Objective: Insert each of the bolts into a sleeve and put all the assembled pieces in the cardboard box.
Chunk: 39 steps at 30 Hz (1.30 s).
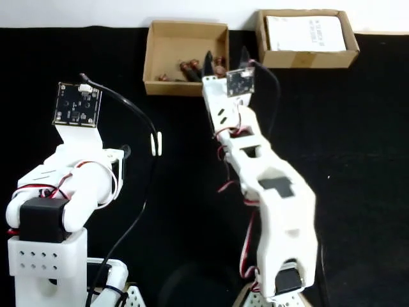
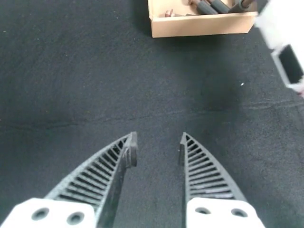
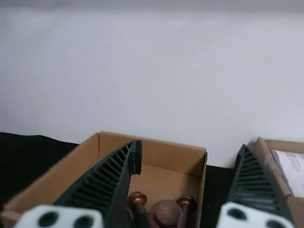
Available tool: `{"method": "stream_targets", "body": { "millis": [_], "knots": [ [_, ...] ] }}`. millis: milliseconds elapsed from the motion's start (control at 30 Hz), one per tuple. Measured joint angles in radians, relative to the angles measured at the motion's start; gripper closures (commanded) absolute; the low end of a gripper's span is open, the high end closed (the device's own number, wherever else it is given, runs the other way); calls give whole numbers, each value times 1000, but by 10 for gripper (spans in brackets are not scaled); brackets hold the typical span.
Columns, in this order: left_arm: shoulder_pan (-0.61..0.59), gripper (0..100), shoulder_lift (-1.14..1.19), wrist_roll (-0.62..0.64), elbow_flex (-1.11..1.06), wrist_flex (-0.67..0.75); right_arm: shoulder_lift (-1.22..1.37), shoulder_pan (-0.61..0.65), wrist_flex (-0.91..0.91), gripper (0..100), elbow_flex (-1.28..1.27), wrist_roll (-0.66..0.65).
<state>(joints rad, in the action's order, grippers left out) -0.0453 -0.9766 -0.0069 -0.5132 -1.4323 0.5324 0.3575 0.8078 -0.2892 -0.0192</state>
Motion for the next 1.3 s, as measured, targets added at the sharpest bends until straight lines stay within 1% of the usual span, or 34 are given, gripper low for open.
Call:
{"method": "stream_targets", "body": {
  "millis": [67, 100, 167, 233, 300, 333, 433, 533, 633, 767, 833, 933, 1000, 1067, 1167, 1300],
  "knots": [
    [0, 840, 0, 0, -6, 0, -144, -3, 0, 741, -124, 0],
    [0, 840, 0, 0, -18, 0, -221, -3, 0, 779, -190, 0],
    [0, 853, 0, 0, -58, 0, -387, -3, 0, 885, -324, -5],
    [0, 904, 0, 0, -98, 2, -562, -3, 0, 998, -457, -44],
    [0, 975, 0, -6, -144, 26, -747, -3, 0, 974, -597, -106],
    [0, 996, 0, -21, -166, 43, -841, -2, 0, 983, -669, -138],
    [0, 992, 0, -115, -232, 83, -1131, -2, -74, 991, -896, -232],
    [0, 992, -15, -216, -305, 100, -1427, -2, -244, 991, -1099, -275],
    [0, 992, -110, -249, -407, 160, -1723, -14, -493, 991, -1250, -282],
    [0, 991, -350, -259, -598, 242, -2114, -46, -881, 991, -1363, -278],
    [0, 991, -496, -259, -717, 273, -2274, -77, -1086, 991, -1372, -224],
    [0, 991, -720, -259, -905, 311, -2305, -152, -1350, 991, -1355, -83],
    [0, 991, -802, -259, -1010, 353, -2306, -192, -1455, 991, -1353, 29],
    [-2, 991, -796, -259, -1091, 410, -2317, -209, -1501, 991, -1355, 106],
    [-2, 991, -798, -259, -1160, 489, -2343, -219, -1527, 991, -1384, 138],
    [-2, 991, -807, -259, -1165, 477, -2354, -219, -1542, 991, -1389, 150]
  ]
}}
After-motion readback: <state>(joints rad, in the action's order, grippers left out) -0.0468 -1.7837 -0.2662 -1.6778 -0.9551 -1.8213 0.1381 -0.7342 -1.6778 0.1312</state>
